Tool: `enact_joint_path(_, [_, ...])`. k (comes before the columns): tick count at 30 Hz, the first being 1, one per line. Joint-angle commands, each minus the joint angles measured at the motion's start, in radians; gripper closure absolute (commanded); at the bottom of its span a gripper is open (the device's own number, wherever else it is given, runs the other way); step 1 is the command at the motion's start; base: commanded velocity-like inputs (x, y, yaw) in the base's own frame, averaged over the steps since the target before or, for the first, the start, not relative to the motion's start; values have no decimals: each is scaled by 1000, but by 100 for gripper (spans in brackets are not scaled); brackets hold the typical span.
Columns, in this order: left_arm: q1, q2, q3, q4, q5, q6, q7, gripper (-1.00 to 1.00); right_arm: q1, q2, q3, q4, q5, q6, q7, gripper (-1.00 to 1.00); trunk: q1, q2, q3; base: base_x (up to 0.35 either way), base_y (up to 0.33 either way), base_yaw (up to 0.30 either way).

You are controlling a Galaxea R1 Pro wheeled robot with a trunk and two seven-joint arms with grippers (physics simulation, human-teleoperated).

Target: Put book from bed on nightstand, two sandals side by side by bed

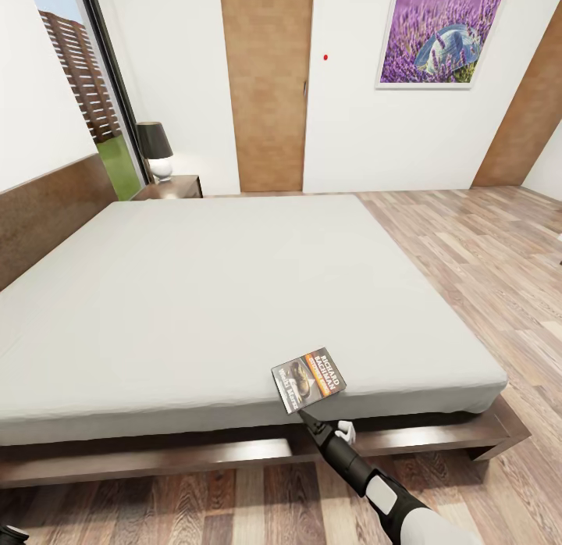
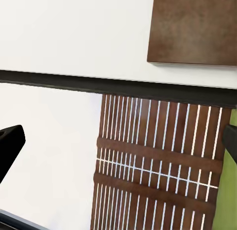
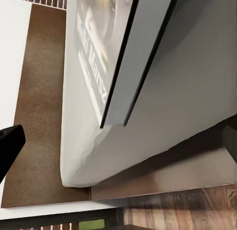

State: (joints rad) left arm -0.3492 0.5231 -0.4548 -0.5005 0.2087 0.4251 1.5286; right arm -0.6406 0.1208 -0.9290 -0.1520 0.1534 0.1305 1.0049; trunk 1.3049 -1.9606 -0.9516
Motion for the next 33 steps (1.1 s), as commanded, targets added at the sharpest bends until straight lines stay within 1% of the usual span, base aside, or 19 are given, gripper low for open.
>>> enact_joint_path(1, [-1, 2, -8, -1, 11, 11, 6, -100, 0, 1, -9, -3, 0, 9, 0, -100, 0, 0, -1, 0, 0, 0])
enact_joint_path(6, [-1, 2, -8, -1, 10, 10, 6, -100, 0, 1, -8, -3, -39, 9, -12, -100, 0, 0, -1, 0, 0, 0])
enact_joint_path(11, [-1, 2, -8, -1, 11, 10, 6, -100, -1, 0, -8, -5, -52, 8, -15, -100, 0, 0, -1, 0, 0, 0])
enact_joint_path(15, [-1, 2, -8, -1, 11, 11, 5, -100, -1, 0, -8, -6, -58, 8, -17, -100, 0, 0, -1, 0, 0, 0])
enact_joint_path(33, [-1, 2, -8, -1, 11, 10, 5, -100, -1, 2, -7, -6, -61, 8, -18, -100, 0, 0, -1, 0, 0, 0])
